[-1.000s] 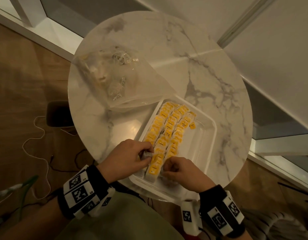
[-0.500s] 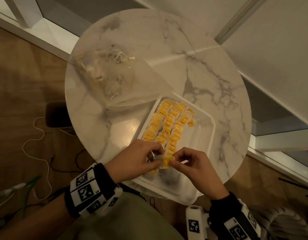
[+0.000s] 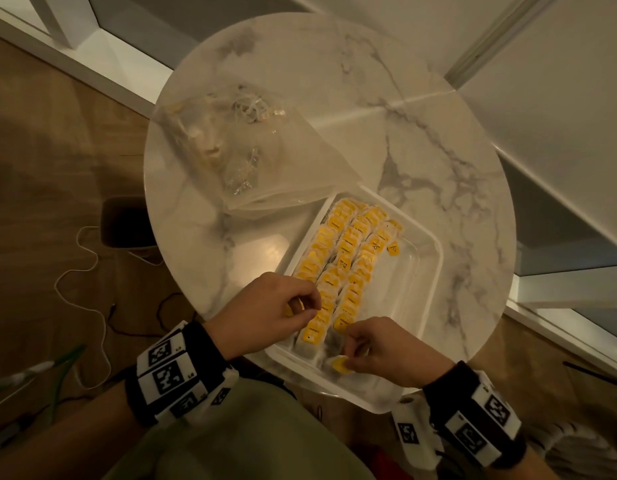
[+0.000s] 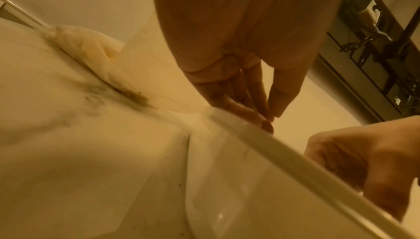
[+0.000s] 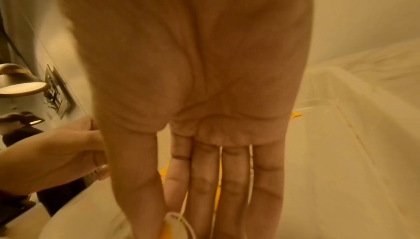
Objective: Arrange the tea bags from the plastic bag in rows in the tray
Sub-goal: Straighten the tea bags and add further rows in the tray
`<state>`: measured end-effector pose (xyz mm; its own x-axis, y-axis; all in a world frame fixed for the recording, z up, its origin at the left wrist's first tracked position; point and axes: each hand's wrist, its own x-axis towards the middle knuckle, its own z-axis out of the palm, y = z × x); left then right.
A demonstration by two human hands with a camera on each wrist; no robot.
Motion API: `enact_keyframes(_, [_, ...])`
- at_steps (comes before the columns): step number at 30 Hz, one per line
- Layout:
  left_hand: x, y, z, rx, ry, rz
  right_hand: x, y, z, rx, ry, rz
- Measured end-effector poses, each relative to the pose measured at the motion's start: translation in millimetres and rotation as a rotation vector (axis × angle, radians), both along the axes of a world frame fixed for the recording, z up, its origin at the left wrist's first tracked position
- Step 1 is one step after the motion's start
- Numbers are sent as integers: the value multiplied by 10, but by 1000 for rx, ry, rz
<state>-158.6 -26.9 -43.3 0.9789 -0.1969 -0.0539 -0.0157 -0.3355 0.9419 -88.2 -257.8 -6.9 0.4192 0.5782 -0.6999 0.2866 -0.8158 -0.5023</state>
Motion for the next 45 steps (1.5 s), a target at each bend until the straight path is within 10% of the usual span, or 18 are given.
enact_keyframes(19, [28,24,-14,-1,30,-15,68,133,17,-209,-411,-32])
enact_keyframes(31, [185,214,250,-163,-17,299,-104,66,28,-18,-172,-161])
enact_keyframes(37, [541,492,338,406,-393,561,-5,330,320,316,-84,-416])
enact_keyframes(45, [1134,869,414,845,-70,449,422,1152,403,666,-513,-354])
